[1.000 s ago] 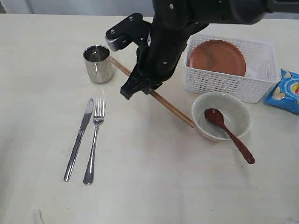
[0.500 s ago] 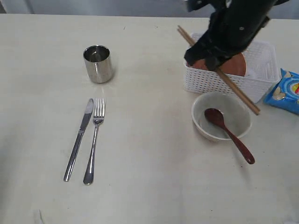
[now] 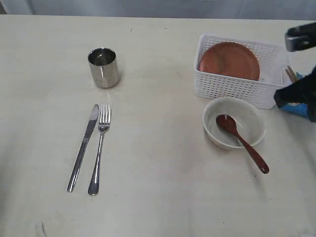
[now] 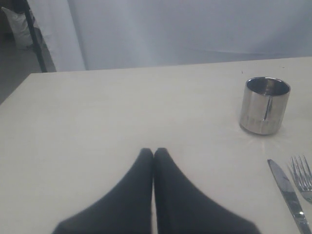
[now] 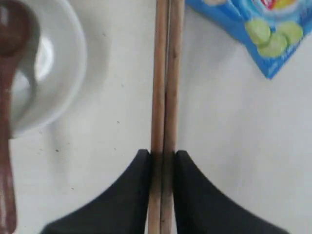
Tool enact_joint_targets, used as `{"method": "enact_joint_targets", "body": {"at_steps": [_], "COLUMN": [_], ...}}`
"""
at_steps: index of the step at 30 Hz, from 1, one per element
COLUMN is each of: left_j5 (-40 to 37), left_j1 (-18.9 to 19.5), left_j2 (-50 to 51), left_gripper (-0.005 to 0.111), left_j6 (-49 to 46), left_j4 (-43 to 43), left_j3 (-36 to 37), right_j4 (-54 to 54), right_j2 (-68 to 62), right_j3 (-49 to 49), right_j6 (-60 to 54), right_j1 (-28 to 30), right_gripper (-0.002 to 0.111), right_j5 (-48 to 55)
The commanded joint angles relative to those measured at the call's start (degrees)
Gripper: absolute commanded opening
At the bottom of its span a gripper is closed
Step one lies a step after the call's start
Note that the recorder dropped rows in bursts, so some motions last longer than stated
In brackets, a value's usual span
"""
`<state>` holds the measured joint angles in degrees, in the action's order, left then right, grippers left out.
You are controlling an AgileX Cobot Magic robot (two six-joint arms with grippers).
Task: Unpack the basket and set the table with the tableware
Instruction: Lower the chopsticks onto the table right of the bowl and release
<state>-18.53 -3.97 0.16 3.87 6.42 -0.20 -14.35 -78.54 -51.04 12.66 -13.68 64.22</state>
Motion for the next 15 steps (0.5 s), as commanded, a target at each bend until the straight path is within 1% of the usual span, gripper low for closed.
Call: {"method": "enact_joint_targets", "body": {"at_steps": [1,3,6,10,15], "left_j5": [0.0,0.0,0.0,0.0,0.0], "left_j1": [0.1,0.1,0.1,0.1,0.1], "left_j2": [-0.2,-0.2,-0.2,-0.2,-0.2], "left_gripper": [0.0,0.0,0.0,0.0,0.0], "left_j6": [0.0,0.0,0.0,0.0,0.0], "left_j4": [-0.7,-0.7,-0.7,-0.7,-0.7], "left_j3": [0.2,0.2,0.2,0.2,0.2], "right_j4": [1.9,5.6,10.7,14.7,16.5], "right_j2": [0.4,0.1,-1.4,-4.9,-12.1], "right_j3": [5.3,7.1,7.4,7.5,7.5], "right_j6": [1.2,0.1,-2.7,-5.2,-5.0], "right_j1": [7.0,9.7,11.8,11.9,11.9], "right_gripper": [-0.001,-0.001,-0.001,-0.001,-0.001], "right_j5": [-4.7,-9.6,-11.5,-12.1,-18.2]}}
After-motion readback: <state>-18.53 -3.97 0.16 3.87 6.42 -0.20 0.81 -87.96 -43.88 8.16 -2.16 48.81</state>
